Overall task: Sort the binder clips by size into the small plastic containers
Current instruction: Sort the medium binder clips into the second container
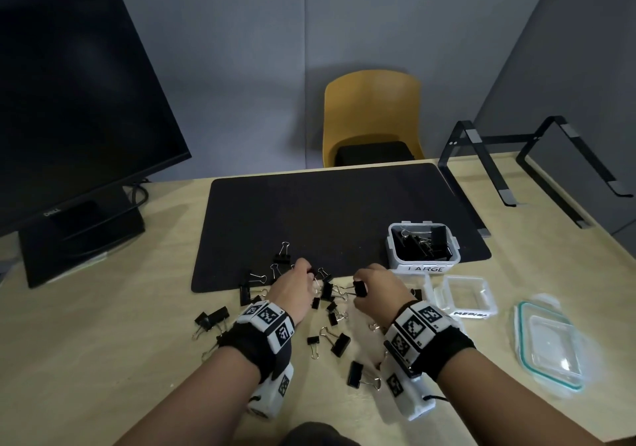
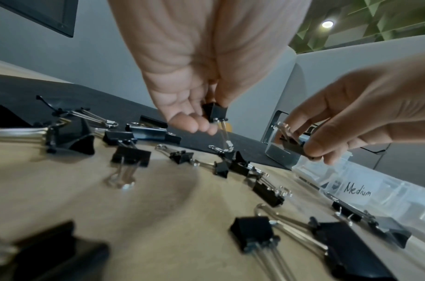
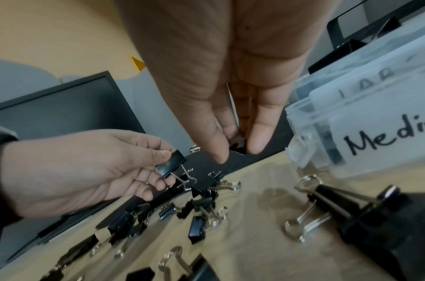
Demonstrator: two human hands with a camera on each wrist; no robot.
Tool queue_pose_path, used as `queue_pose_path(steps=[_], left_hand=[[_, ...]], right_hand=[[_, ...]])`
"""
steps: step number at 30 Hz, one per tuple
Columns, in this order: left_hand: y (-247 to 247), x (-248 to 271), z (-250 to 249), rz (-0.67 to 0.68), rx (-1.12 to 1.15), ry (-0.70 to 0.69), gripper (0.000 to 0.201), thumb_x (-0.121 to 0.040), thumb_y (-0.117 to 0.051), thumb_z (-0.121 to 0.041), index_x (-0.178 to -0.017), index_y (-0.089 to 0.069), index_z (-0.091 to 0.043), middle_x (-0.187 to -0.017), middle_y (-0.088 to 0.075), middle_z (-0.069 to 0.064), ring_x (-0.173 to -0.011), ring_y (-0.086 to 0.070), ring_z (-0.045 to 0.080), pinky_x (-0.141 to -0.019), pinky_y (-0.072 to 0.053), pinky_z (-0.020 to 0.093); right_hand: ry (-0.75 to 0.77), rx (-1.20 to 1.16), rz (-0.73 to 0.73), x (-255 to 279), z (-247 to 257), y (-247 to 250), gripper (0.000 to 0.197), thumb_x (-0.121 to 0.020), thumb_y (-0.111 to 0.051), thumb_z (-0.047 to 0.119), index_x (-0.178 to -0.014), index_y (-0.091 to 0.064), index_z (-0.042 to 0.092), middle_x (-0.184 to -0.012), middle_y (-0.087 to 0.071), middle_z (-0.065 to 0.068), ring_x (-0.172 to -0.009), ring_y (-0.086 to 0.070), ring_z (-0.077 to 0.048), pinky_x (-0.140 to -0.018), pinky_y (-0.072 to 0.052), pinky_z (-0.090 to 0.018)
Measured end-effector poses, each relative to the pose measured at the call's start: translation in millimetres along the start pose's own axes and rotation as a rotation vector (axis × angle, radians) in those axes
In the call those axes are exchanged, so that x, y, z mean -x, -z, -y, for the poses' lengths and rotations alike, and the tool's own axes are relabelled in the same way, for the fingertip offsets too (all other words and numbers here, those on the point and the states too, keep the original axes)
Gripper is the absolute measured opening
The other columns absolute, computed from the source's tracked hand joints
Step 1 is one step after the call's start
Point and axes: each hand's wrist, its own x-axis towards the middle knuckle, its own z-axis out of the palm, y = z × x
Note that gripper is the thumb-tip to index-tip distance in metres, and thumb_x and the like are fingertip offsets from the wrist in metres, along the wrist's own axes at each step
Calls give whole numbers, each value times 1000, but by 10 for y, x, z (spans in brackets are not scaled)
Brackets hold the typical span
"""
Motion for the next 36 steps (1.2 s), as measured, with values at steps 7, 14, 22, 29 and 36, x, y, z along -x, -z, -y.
queue_pose_path(steps=[7,14,22,29,36], left_hand=[[-10,25,-182,-24,77,-40,38,-102,-32,-21,-139,-40,-17,-84,-57,0,-74,-54,15,-63,-39,22],[-26,-16,-389,-46,296,14,25,-97,-44,-16,-116,-58,-23,-95,-64,0,-80,-66,17,-75,-55,37],[-98,-5,-638,-108,384,19,19,-89,-59,-14,-106,-64,-22,-96,-60,-8,-92,-62,10,-87,-52,27],[-177,-17,-801,-152,484,44,16,-86,-63,-12,-100,-67,-19,-87,-59,-11,-81,-61,4,-81,-54,26],[-307,-61,-1053,-54,586,52,14,-80,-71,-14,-77,-66,-27,-77,-68,-8,-75,-64,7,-77,-54,26]], right_hand=[[13,-31,-82,141,-196,273,34,-81,-62,18,-114,-58,13,-114,-55,-4,-104,-55,-20,-85,-44,-26],[-71,70,-90,236,-596,521,27,-81,-64,25,-103,-53,15,-106,-56,-2,-90,-58,-20,-77,-48,-30],[-28,149,-57,272,-769,528,31,-83,-63,27,-111,-58,14,-112,-55,-1,-100,-57,-21,-83,-49,-31],[13,113,-35,256,-886,505,32,-87,-60,28,-116,-61,15,-118,-48,-3,-104,-55,-21,-89,-48,-30],[51,70,-32,277,-1017,511,32,-90,-53,15,-121,-60,17,-118,-49,-5,-104,-56,-22,-87,-43,-26]])
